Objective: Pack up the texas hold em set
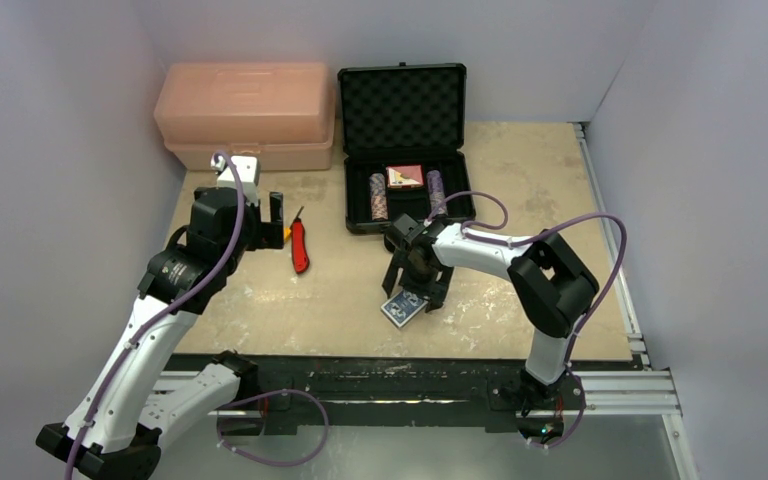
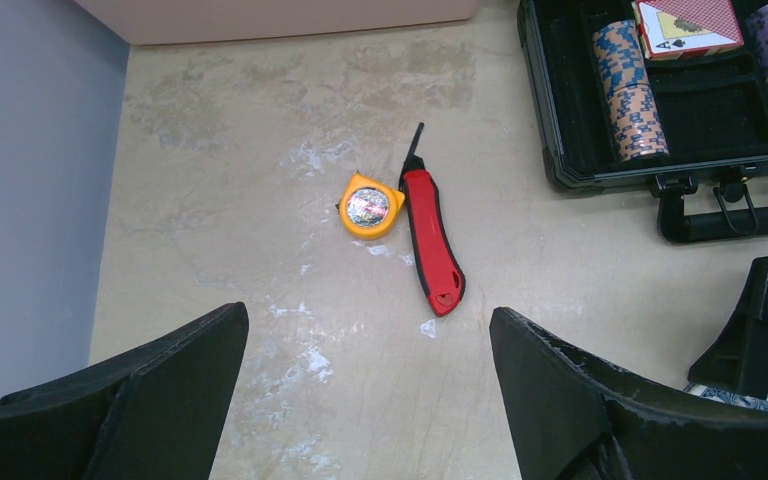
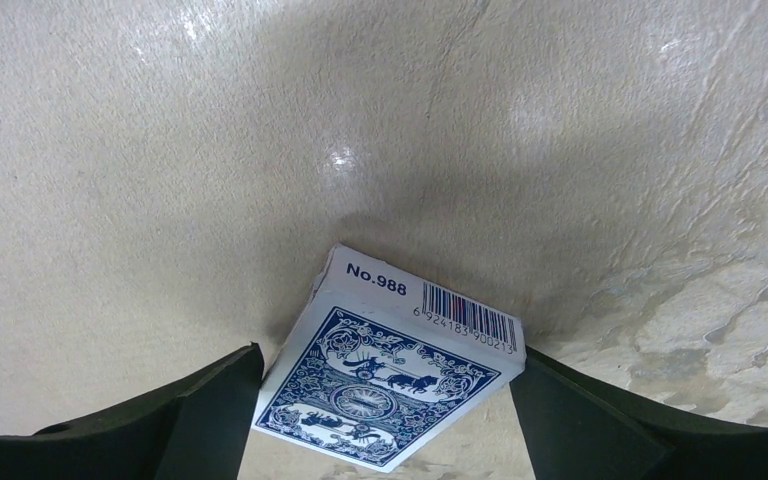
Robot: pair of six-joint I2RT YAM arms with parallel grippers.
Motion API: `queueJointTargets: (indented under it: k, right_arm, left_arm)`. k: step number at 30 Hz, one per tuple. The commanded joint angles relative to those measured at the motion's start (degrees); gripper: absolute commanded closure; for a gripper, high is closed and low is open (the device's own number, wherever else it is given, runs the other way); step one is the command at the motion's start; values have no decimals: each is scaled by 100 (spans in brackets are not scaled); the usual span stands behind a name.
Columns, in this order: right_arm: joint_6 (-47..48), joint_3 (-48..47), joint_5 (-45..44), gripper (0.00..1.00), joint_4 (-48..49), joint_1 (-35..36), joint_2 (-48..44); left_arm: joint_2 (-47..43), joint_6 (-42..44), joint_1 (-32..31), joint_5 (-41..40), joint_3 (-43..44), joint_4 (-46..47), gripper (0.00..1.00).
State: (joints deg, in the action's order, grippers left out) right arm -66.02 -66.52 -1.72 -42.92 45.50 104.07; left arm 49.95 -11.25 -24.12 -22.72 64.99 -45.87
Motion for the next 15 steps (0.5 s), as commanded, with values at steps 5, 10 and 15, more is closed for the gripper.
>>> queueJointTargets:
  k: [5, 10, 15]
  right_arm:
    - [671, -271, -428, 16, 463, 55, 112]
    - [1652, -548, -878, 17, 626, 51, 296]
    - [2802, -716, -1228, 17, 955, 47, 413]
  left_arm:
    - [-47, 85, 39, 31, 3, 190, 9]
    - [-14, 87, 39, 48, 5, 184, 9]
    - [-8, 79, 39, 48, 3, 191, 9]
